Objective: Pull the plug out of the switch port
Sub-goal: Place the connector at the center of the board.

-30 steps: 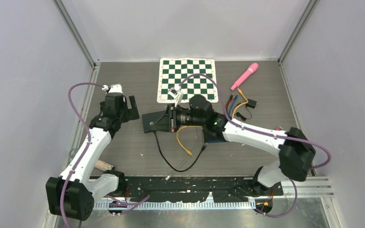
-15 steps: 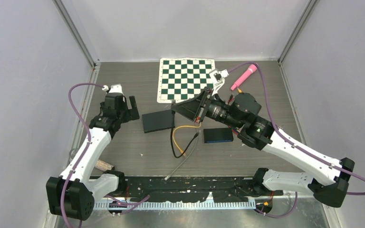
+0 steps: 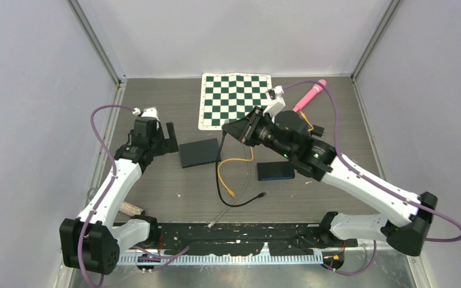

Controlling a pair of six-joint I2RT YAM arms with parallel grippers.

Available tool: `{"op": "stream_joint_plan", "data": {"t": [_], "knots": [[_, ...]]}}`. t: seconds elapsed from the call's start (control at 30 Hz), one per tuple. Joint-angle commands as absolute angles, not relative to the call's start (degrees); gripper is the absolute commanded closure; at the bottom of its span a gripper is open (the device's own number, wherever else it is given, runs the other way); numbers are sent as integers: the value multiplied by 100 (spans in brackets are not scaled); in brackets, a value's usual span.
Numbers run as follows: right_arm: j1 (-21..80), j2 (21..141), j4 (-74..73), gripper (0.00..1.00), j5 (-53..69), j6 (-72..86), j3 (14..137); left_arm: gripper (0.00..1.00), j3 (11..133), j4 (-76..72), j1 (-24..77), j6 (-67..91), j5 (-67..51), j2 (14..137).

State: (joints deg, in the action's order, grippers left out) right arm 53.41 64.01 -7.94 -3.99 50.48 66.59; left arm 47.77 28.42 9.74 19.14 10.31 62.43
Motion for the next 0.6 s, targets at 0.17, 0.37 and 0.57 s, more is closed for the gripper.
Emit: {"op": "stream_joint_plan", "data": {"t": [0.17, 0.37, 0.57], "knots": [[3760, 8921, -1025, 95, -587, 6352, 7612, 0, 5021, 2895, 950, 1980, 615, 6299], [3498, 9897, -1405, 95, -1097, 5901, 8127, 0, 4930, 2913, 949, 1914, 694, 6207], [3318, 10211, -1656, 94, -1355, 5121, 8217, 0, 4962, 2953, 955, 1870, 699, 6289]]}}
